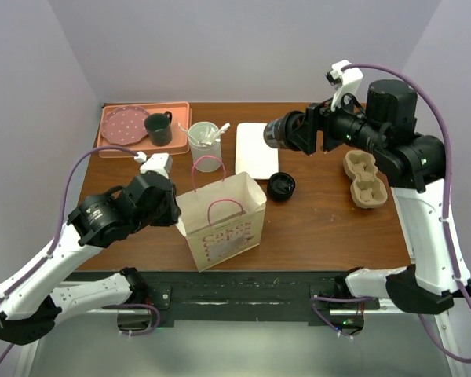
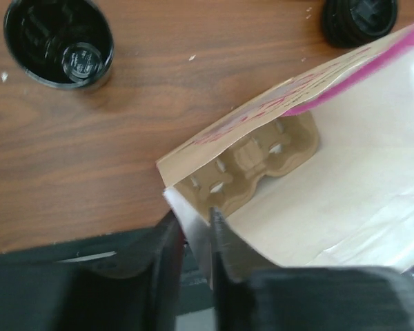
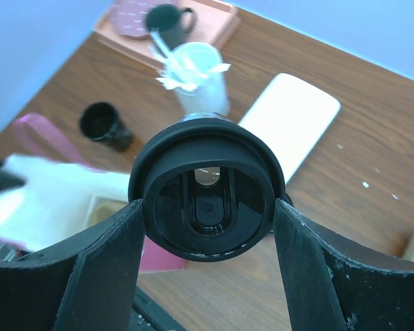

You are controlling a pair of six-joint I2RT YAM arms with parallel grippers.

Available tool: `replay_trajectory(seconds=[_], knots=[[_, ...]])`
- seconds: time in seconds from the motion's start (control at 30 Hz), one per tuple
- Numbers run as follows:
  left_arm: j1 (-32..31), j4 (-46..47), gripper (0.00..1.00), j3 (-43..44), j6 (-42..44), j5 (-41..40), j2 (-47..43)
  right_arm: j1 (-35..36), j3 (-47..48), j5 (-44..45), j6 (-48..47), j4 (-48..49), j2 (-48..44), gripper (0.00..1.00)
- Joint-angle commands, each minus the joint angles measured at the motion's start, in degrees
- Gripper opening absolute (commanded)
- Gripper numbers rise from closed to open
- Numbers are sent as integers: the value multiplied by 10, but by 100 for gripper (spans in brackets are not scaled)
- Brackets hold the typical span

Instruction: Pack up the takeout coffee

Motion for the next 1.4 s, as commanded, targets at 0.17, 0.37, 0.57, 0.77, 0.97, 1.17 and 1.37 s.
replay_trajectory(seconds=[0.17,0.37,0.57,0.77,0.97,1.17,1.37], knots=[[-2,200,0,0,147,11,2,22,-56,-144,-18,51,-64,51],[2,255,0,-24,188,11,-3,23,-68,-179,-30,55,-105,52],[16,211,0,15,182,34,45,22,-33,-185,-30,56,-117,52],[24,159,0,70,160,55,100,22,-43,-262,15,112,-112,51],[39,159,0,92,143,73,115,27,-31,-270,14,105,-105,50],[47,167,0,96,127,94,122,100,-36,-220,-13,47,-85,49],[54,170,0,86,122,93,108,187,-21,-103,-54,-9,-54,46]])
